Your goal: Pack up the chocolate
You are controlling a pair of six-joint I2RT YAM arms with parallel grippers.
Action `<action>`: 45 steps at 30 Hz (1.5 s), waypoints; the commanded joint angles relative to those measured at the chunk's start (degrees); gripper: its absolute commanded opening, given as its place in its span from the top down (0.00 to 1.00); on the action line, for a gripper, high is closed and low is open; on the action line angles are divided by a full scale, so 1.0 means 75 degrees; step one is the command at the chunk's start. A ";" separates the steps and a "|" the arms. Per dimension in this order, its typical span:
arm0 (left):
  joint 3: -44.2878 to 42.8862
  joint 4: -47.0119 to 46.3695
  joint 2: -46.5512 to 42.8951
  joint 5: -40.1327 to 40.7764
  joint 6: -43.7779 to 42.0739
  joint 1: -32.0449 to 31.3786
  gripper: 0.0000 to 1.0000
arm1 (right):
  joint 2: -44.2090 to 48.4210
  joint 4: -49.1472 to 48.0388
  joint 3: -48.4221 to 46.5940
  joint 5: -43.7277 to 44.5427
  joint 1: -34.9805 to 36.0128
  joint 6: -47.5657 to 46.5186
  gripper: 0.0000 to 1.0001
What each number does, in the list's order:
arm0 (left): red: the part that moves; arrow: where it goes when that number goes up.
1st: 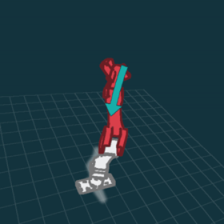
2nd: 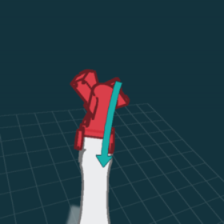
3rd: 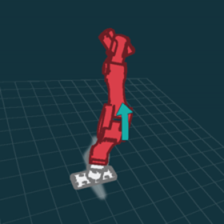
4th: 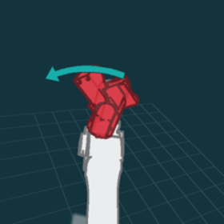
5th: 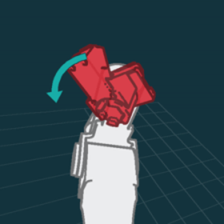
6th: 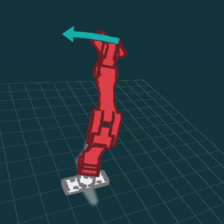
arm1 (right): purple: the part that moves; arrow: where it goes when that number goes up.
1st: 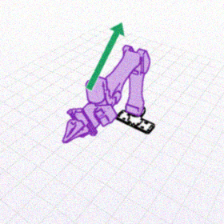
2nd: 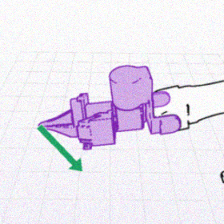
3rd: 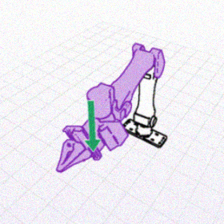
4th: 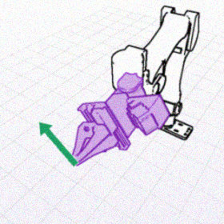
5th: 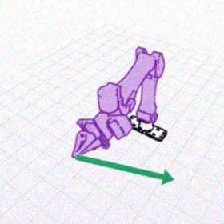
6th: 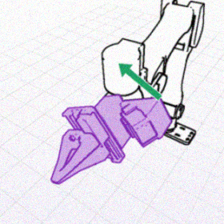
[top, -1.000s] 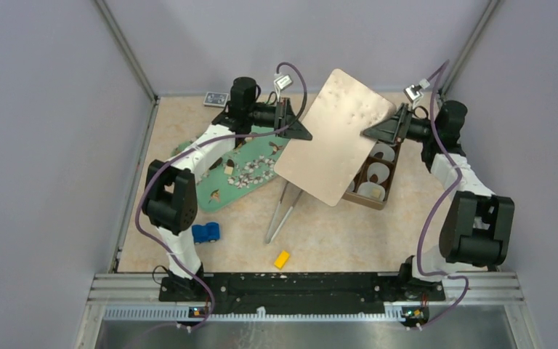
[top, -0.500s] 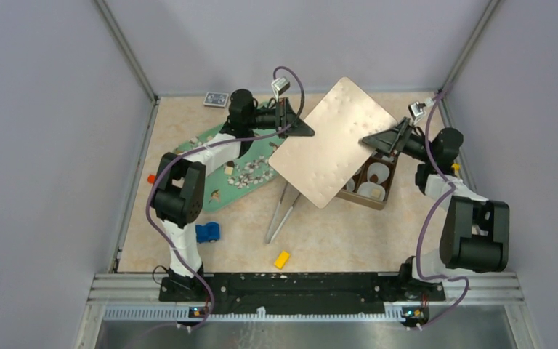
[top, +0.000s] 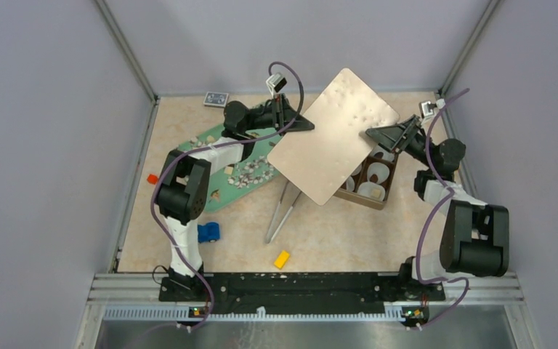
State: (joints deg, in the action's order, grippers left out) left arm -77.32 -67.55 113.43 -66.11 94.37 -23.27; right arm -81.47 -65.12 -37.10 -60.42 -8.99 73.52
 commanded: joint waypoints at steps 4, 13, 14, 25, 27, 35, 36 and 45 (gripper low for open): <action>0.0177 -0.0929 -0.0180 0.0755 0.0425 -0.0050 1.00 | -0.0166 -0.1850 0.0162 0.0228 0.0027 0.0762 0.12; 0.0403 -0.0484 -0.0115 0.1933 0.0194 -0.0273 1.00 | -0.0328 -0.2503 0.0505 0.0202 0.0027 0.1157 0.33; 0.0377 -0.0636 -0.0011 0.1975 0.0323 -0.0302 1.00 | -0.0386 -0.2612 0.0506 0.0184 0.0027 0.1231 0.37; 0.0139 0.0074 0.0440 0.1832 -0.0244 -0.0705 0.85 | -0.1061 -0.3004 0.0271 0.0055 -0.0392 0.1864 0.95; 0.0124 0.0548 0.0417 0.1799 -0.0666 -0.0706 0.63 | -0.1246 -0.3021 0.0164 -0.0168 -0.0635 0.2052 0.98; -0.0903 0.3107 0.0928 0.1739 -0.2543 -0.0894 0.19 | -0.2504 -0.4412 -0.0517 -0.1387 -0.1026 0.3962 1.00; -0.1012 0.3313 0.1001 0.1745 -0.2697 -0.0922 0.19 | -0.2591 -0.4453 -0.0588 -0.1509 -0.1062 0.4071 1.00; -0.1583 0.5790 0.1109 0.2488 -0.4625 -0.1112 0.18 | -0.3302 -0.4196 -0.1334 -0.2103 -0.1173 0.4029 1.00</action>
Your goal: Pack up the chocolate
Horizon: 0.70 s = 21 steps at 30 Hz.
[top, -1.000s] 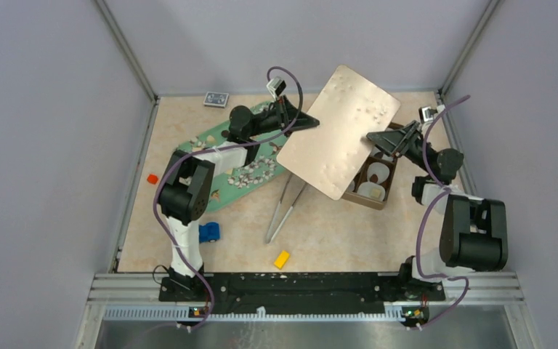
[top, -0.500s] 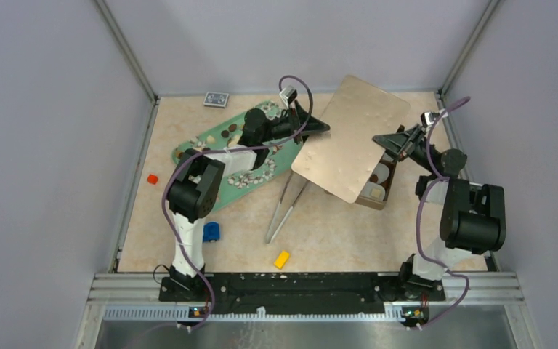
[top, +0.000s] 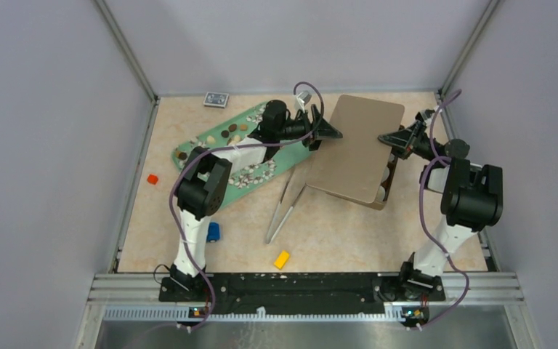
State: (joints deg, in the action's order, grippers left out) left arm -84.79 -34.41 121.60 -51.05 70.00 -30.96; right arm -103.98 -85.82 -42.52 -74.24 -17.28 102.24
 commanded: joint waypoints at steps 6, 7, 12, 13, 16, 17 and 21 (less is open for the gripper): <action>-0.0901 0.1704 0.0320 0.0531 -0.1532 -0.0112 0.17 | -0.0512 -0.0450 -0.1106 -0.0180 -0.0087 -0.0368 1.00; -0.0954 0.1703 0.0383 0.0520 -0.1520 -0.0105 0.17 | -0.0360 0.0376 -0.1117 -0.0130 -0.0087 -0.0942 1.00; -0.1360 0.1933 0.0665 0.0481 -0.1545 -0.0113 0.14 | 0.0874 0.8703 -0.2100 0.0843 -0.0075 -0.7551 1.00; -0.1395 0.1973 0.0696 0.0476 -0.1567 -0.0129 0.14 | 0.0923 0.9993 -0.2438 0.1001 -0.0065 -0.8436 1.00; -0.1456 0.2046 0.0751 0.0550 -0.1663 -0.0181 0.14 | 0.0872 1.0061 -0.2372 0.0848 -0.0072 -0.8417 1.00; -0.1501 0.2089 0.0802 0.0549 -0.1668 -0.0207 0.14 | 0.0854 0.9818 -0.2291 0.0855 -0.0084 -0.8258 1.00; -0.1553 0.2190 0.0959 0.0533 -0.1699 -0.0289 0.14 | 0.0580 0.9627 -0.2255 0.0817 -0.0087 -0.8135 1.00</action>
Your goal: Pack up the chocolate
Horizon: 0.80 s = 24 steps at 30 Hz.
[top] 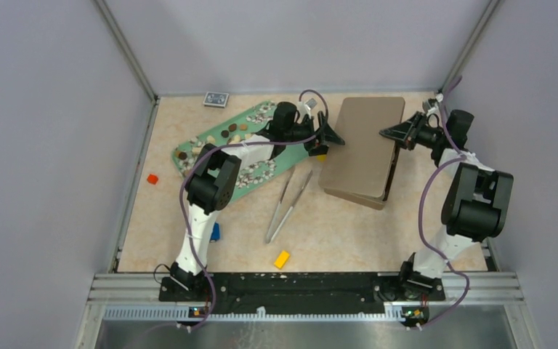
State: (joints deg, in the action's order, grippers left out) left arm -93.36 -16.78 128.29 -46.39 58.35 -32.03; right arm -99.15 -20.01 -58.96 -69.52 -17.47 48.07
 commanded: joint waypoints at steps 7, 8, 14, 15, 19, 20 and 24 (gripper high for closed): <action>-0.0378 -0.0004 0.0092 0.0012 -0.0324 -0.0171 0.14 | -0.0276 0.0625 0.0118 0.0326 -0.0143 -0.0791 1.00; -0.0380 0.0019 0.0108 0.0010 -0.0335 -0.0181 0.15 | -0.0298 0.0451 0.0177 0.0327 -0.0187 -0.0726 1.00; -0.0378 0.0177 0.0135 0.0030 -0.0479 -0.0204 0.15 | -0.0415 -0.0687 0.0639 0.0384 -0.0377 -0.0043 1.00; -0.0379 0.0230 0.0117 0.0044 -0.0496 -0.0198 0.15 | -0.0425 -0.1065 0.0712 0.0408 -0.0409 0.0109 1.00; -0.0415 0.0413 0.0111 0.0017 -0.0622 -0.0208 0.12 | -0.0626 -0.1721 0.0822 0.0360 -0.0482 0.0552 1.00; -0.0418 0.0434 0.0110 0.0011 -0.0645 -0.0209 0.11 | -0.0676 -0.1757 0.0800 0.0332 -0.0478 0.0557 1.00; -0.0443 0.0631 0.0091 0.0084 -0.0798 -0.0206 0.08 | -0.0819 -0.1842 0.0697 0.0244 -0.0492 0.0568 1.00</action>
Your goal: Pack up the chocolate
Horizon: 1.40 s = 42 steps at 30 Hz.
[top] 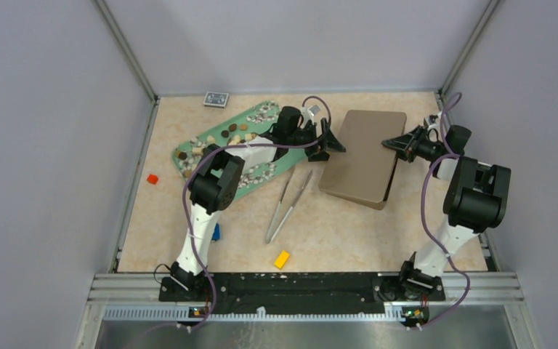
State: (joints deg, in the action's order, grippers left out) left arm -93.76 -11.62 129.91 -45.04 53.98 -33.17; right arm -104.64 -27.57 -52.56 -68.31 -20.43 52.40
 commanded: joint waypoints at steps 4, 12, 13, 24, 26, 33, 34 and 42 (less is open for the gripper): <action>-0.0437 0.0184 -0.0236 -0.0076 -0.0335 -0.0061 0.05 | -0.0150 -0.0236 -0.0340 0.0126 -0.0139 -0.0456 1.00; -0.0630 0.1508 -0.0475 0.0736 -0.1434 -0.0066 0.01 | -0.0451 -0.0781 -0.0452 0.0016 -0.0217 -0.0099 1.00; -0.0609 0.1731 -0.0501 0.0798 -0.1540 -0.0069 0.01 | -0.0486 -0.0985 -0.0438 -0.0030 -0.0216 0.0085 1.00; -0.0308 0.2232 -0.0938 0.1148 -0.2254 -0.0067 0.01 | -0.1020 -0.3590 -0.0138 -0.0286 -0.0385 0.1828 1.00; -0.0304 0.2376 -0.0981 0.1197 -0.2386 -0.0071 0.02 | -0.1048 -0.3497 -0.0177 -0.0292 -0.0425 0.1754 1.00; -0.0341 0.2606 -0.0950 0.1257 -0.2629 -0.0088 0.05 | -0.0906 -0.1894 -0.0513 -0.0152 -0.0463 0.0530 1.00; -0.0353 0.2674 -0.0940 0.1319 -0.2668 -0.0111 0.05 | -0.0856 -0.1407 -0.0595 -0.0088 -0.0464 0.0309 1.00; -0.0930 0.3584 -0.0571 0.1683 -0.3260 -0.0402 0.06 | -0.0427 0.1544 -0.0961 0.0674 -0.0458 -0.1856 0.97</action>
State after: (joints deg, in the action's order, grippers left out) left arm -96.97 12.49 125.91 -33.93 32.75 -34.76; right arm -112.09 -25.28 -57.49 -67.77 -23.05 48.99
